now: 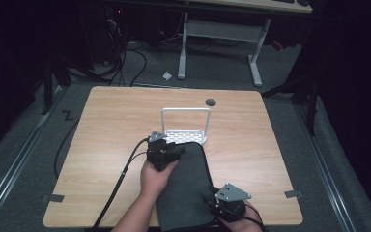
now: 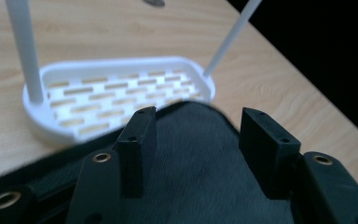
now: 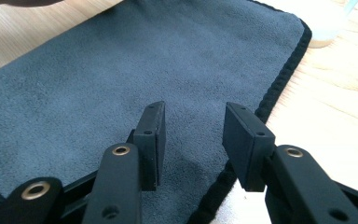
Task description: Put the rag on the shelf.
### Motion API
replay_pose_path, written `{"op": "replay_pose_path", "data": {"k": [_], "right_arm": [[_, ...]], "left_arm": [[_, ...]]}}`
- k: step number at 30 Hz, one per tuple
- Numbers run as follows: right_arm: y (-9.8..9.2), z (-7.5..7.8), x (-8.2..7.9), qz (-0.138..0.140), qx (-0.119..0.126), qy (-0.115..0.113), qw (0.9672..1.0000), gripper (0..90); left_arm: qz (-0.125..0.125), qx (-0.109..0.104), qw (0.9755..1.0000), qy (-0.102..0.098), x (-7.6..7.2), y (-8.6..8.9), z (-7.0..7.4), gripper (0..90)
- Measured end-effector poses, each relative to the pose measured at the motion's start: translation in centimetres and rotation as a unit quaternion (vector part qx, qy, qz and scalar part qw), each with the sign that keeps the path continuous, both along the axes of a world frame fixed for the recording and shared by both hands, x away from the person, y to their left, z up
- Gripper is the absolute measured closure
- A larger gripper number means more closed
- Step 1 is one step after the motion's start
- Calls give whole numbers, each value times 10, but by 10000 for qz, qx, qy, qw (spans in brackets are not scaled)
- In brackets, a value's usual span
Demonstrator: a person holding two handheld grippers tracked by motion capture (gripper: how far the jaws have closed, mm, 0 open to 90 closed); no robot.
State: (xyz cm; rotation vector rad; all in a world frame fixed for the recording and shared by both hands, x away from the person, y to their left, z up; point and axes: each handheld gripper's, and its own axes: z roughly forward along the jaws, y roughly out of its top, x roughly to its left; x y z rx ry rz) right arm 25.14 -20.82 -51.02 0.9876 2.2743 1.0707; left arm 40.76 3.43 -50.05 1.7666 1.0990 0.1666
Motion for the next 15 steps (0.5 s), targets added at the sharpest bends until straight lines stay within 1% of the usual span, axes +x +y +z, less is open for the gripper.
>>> {"op": "replay_pose_path", "data": {"k": [1,4,6,7,9,10,12,13,15], "right_arm": [[0,0,0,-10,-12,9,10000,596],[-1,-1,1,-18,2,-33,10000,592],[-2,-1,1,-18,19,-31,10000,584],[-2,-2,2,-22,11,-39,10000,584],[-2,-3,2,-37,-18,-76,10000,584],[-2,-3,3,-33,3,-83,10000,588],[-3,-3,4,-35,17,-118,9999,598],[-3,-3,4,-55,16,-125,9999,598],[-4,-2,4,-86,34,-150,9998,605]], "left_arm": [[-27,78,9999,-59,-5,5,-2,479],[-16,193,9998,-106,-15,20,-6,477],[10,229,9996,-161,-21,29,-7,471],[-3,311,9994,-165,-26,35,-8,467],[-40,408,9990,-183,-34,41,-10,462],[-68,501,9985,-210,-42,46,-12,459],[-117,598,9978,-253,-49,52,-14,458],[-155,635,9975,-260,-56,56,-16,451],[-148,709,9970,-260,-63,61,-20,442]]}}
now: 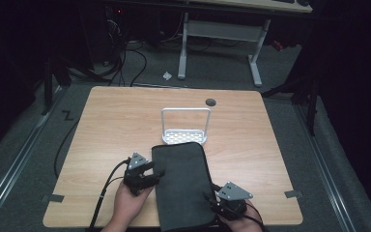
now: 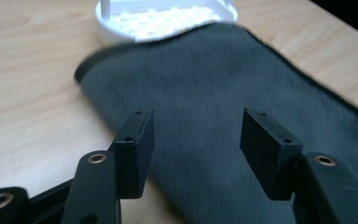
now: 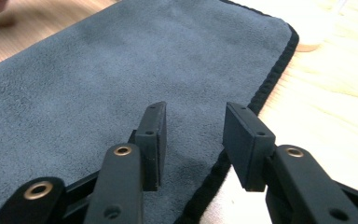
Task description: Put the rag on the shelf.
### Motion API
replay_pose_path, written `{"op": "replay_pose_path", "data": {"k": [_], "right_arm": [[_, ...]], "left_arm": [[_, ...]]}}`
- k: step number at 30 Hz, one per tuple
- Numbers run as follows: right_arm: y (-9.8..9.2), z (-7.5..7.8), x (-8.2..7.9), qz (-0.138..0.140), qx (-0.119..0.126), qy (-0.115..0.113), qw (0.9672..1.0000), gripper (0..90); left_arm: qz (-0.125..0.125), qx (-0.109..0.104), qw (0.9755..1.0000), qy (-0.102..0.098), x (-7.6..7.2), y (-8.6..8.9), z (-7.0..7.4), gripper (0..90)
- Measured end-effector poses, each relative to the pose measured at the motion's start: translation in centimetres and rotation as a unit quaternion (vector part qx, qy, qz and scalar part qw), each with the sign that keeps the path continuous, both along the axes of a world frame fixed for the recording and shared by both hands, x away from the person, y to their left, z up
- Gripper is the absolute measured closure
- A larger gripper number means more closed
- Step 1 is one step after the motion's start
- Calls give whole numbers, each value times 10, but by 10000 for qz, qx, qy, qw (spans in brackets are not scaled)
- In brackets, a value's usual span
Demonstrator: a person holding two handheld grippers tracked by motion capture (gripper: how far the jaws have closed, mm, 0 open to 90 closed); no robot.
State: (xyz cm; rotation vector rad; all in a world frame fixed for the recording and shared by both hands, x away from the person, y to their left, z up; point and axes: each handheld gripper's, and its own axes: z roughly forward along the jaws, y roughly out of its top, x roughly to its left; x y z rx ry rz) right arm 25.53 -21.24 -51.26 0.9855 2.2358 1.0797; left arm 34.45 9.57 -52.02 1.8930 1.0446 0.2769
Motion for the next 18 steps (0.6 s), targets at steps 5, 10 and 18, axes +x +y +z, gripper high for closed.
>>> {"op": "replay_pose_path", "data": {"k": [5,10,18], "right_arm": [[-2,0,3,-88,-53,-46,9999,626],[-6,2,11,-119,-10,-102,9999,661],[4,7,62,-187,-85,74,9998,763]], "left_arm": [[-20,-191,9998,19,-16,11,-6,448],[-195,-220,9995,132,-17,11,-4,585],[-530,206,9982,210,-18,-7,-13,691]]}}
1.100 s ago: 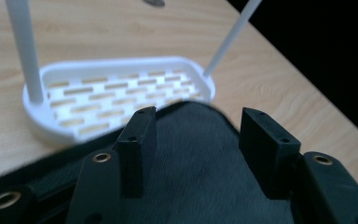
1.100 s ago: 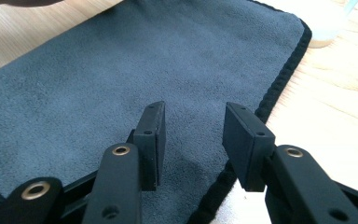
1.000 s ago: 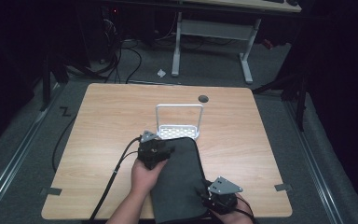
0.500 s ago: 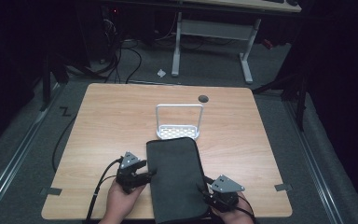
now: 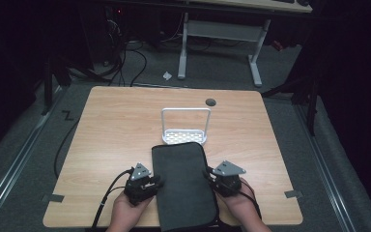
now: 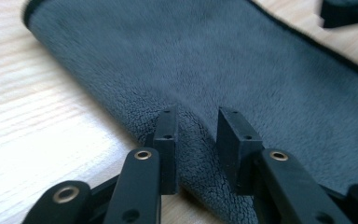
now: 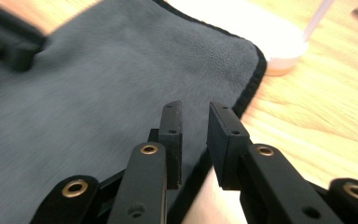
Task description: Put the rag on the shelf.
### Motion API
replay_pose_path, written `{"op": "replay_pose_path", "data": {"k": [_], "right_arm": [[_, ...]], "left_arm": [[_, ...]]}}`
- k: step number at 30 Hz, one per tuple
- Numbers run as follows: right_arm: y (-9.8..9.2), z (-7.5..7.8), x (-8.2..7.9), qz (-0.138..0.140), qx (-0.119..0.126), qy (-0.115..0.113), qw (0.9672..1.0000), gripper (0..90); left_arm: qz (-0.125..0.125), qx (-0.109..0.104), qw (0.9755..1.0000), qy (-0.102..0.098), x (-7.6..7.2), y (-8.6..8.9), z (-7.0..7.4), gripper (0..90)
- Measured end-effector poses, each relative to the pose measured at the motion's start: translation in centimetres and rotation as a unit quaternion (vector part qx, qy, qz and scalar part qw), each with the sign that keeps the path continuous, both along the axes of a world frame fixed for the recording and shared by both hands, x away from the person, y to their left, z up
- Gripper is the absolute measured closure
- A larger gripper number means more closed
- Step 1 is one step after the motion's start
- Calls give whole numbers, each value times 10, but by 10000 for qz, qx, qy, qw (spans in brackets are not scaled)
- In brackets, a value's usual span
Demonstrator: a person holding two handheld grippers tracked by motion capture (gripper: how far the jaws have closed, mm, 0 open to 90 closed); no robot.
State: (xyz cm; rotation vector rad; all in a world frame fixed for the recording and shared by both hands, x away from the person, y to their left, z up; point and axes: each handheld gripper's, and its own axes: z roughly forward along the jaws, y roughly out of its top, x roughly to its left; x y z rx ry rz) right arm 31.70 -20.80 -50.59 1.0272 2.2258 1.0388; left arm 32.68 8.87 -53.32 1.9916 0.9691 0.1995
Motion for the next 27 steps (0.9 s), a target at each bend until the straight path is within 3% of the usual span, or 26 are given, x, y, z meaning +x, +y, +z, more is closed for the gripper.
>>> {"op": "replay_pose_path", "data": {"k": [3,7,15,21,23,27], "right_arm": [[10,-8,26,-89,-124,281,9995,775],[17,-21,42,-81,-380,576,9976,776],[1,-23,7,100,-267,549,9981,749],[-14,-24,-15,261,-172,546,9980,730],[-16,-25,-16,268,-98,571,9980,724],[-16,-25,-13,247,-27,612,9978,719]], "left_arm": [[9,-72,9999,102,5,-1,-3,668],[-69,14,9999,122,7,-1,-3,671],[-453,-32,9986,262,-5,-3,-3,663],[-771,-150,9956,519,-16,-4,-1,622],[-670,-211,9960,561,-16,-4,1,599],[-176,-193,9994,230,-7,5,4,500]]}}
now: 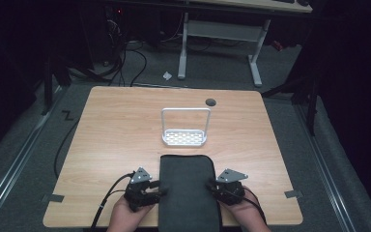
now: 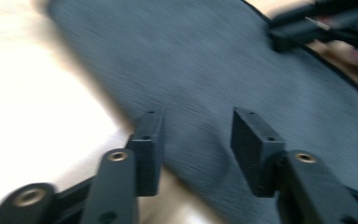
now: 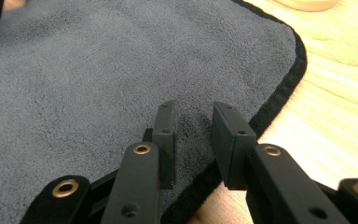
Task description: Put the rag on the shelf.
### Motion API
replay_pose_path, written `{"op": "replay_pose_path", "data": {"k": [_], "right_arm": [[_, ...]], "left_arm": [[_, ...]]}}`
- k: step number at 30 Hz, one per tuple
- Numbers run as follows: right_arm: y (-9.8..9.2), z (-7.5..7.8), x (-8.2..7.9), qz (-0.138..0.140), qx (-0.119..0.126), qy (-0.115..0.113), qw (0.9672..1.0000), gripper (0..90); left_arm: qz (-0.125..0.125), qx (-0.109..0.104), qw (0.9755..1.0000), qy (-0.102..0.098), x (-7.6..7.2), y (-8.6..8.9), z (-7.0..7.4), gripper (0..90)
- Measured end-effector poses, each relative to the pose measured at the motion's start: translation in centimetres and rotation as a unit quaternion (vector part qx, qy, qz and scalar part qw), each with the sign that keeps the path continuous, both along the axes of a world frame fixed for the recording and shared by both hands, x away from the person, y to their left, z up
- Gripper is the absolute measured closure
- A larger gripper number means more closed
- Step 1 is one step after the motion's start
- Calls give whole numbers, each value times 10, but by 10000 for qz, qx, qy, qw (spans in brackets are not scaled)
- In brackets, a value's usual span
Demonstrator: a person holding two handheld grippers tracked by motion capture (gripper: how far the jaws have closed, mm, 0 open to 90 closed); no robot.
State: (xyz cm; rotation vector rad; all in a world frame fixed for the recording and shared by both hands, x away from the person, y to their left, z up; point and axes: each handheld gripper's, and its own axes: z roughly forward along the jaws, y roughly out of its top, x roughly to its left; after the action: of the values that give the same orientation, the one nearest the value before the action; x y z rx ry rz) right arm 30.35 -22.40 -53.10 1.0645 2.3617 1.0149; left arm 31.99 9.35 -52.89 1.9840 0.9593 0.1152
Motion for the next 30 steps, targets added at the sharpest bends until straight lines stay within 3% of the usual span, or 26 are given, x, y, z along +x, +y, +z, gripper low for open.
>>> {"op": "replay_pose_path", "data": {"k": [4,8,9,11,13,19,21,22,24,27,30], "right_arm": [[1,0,-1,8,-34,-41,10000,719],[-1,-1,0,58,-5,-17,10000,718],[-1,-1,0,63,5,-18,10000,716],[-2,-1,1,84,26,-7,10000,713],[-2,-1,1,106,36,-9,9999,711],[-3,-1,1,113,79,16,9999,690],[-2,4,-1,28,73,-321,9995,653],[-3,11,1,-120,152,-614,9979,625],[-4,18,8,-286,271,-696,9968,584],[-1,21,33,-499,366,-377,9974,496],[7,14,59,-657,229,-163,9974,422]], "left_arm": [[524,-323,9981,103,31,7,-3,426],[746,-435,9959,279,60,-1,-5,406],[798,-348,9958,283,66,-5,-5,408],[894,-191,9954,285,74,-9,-8,475],[1003,-387,9934,398,80,-10,-10,544],[826,-324,9952,410,83,-16,-13,743],[810,-278,9958,329,80,-17,-13,782],[816,-240,9960,275,79,-18,-13,787],[822,-159,9963,205,78,-20,-13,786],[840,-202,9960,235,78,-19,-13,779],[861,-225,9958,233,77,-18,-13,756]]}}
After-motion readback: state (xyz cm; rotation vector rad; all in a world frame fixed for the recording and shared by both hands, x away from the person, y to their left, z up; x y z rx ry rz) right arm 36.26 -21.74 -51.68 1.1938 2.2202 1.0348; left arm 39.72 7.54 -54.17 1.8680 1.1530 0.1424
